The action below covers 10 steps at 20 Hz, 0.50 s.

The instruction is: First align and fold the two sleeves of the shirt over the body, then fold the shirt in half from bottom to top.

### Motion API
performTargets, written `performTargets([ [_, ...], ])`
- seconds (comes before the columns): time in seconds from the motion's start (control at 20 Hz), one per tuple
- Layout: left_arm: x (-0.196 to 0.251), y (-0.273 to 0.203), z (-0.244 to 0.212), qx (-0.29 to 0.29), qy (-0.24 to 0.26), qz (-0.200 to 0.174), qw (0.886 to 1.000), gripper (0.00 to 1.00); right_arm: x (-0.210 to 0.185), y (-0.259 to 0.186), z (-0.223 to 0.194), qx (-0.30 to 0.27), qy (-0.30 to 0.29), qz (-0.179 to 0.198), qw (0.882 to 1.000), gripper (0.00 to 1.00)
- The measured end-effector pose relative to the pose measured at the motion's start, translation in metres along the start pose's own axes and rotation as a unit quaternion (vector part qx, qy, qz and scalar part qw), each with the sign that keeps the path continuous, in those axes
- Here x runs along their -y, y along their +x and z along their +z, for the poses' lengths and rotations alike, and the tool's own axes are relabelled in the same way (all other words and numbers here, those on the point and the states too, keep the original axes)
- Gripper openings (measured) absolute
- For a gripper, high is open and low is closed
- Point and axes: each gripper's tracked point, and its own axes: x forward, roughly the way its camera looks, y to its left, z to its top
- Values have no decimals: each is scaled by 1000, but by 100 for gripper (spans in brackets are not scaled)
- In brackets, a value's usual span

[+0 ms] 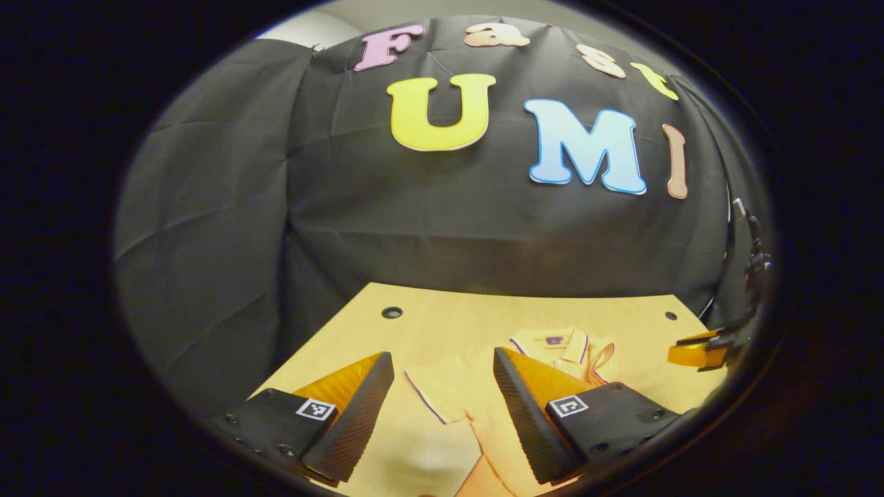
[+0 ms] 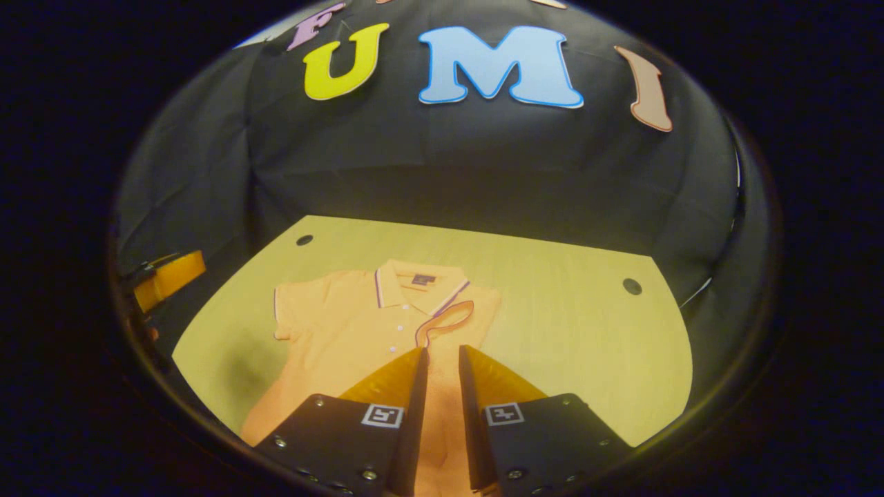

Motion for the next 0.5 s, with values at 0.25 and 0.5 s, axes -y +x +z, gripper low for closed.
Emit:
performTargets([
  [0.25, 1, 56, -43, -48, -4, -13, 999, 96, 9, -45, -3, 16, 33, -25, 999, 28],
  [0.5, -11, 115, -94, -100, -4, -6, 995, 96, 30, -82, -17, 17, 56, -70, 996, 28],
])
